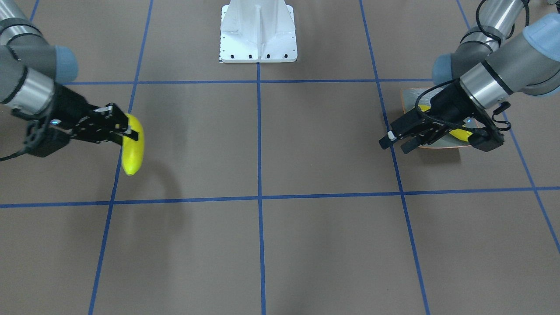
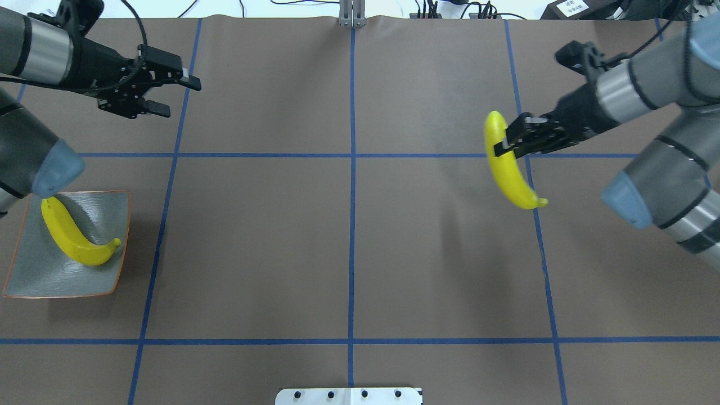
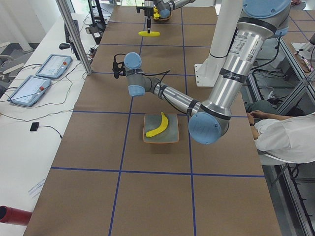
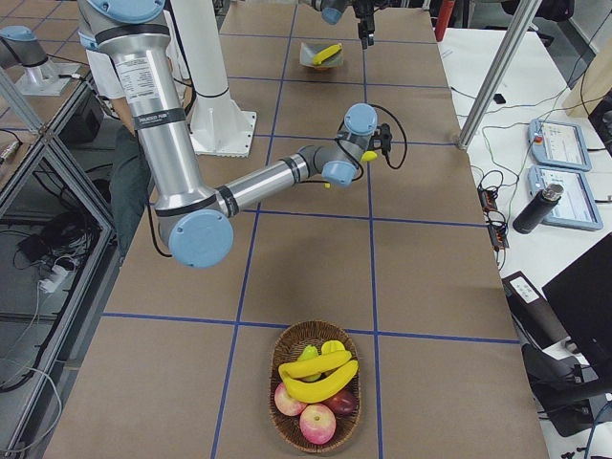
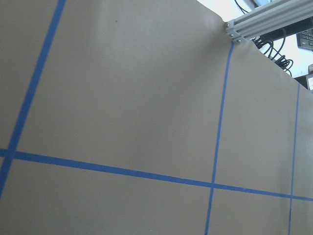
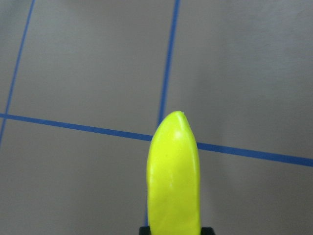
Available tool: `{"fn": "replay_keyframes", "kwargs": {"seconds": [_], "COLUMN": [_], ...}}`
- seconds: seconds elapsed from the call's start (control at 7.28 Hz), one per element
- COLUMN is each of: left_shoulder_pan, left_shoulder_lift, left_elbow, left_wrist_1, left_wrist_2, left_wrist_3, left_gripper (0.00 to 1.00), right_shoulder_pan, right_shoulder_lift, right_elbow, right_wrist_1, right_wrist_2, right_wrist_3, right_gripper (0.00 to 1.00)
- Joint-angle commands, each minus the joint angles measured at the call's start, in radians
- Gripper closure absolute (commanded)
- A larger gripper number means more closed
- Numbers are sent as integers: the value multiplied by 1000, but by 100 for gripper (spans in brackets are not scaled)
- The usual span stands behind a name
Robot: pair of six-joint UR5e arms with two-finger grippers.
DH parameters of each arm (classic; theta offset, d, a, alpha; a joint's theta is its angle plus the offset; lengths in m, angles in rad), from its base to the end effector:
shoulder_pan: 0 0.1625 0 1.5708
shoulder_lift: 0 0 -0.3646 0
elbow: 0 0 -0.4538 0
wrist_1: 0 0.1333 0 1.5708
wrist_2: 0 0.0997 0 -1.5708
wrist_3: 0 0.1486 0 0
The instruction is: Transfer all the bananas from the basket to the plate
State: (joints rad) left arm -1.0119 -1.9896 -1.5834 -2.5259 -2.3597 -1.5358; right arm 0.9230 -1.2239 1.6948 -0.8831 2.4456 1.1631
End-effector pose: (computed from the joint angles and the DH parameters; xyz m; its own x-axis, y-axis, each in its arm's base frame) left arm 0.3379 -0.5927 0.2270 0.1051 -0.1215 -0.9870 0.2240 0.9699 -0.0955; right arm -0.3803 -0.5344 0.2463 0.2564 -0.0824 0.9630 0.0160 0.9966 0.0810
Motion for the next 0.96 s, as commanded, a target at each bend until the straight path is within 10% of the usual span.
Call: {"fn": "replay_keyframes", "kwargs": {"seconds": [0.0, 0.82], "left_shoulder_pan": [54, 213], "left_shoulder_lift": [-95, -189], "left_elbow": [31, 22], "left_wrist_1": [12, 6], "left_wrist_2": [4, 56], "left_wrist_3": [-45, -133], "left_gripper": [0, 1], "right_shoulder_pan": [-149, -236], "right_shoulder_lift": [168, 316], "right_elbow": [-4, -27], "right_wrist_1": [-91, -80], "right_wrist_2": [-94, -189], "right_wrist_3": [59, 92], "right_gripper": [100, 100]}}
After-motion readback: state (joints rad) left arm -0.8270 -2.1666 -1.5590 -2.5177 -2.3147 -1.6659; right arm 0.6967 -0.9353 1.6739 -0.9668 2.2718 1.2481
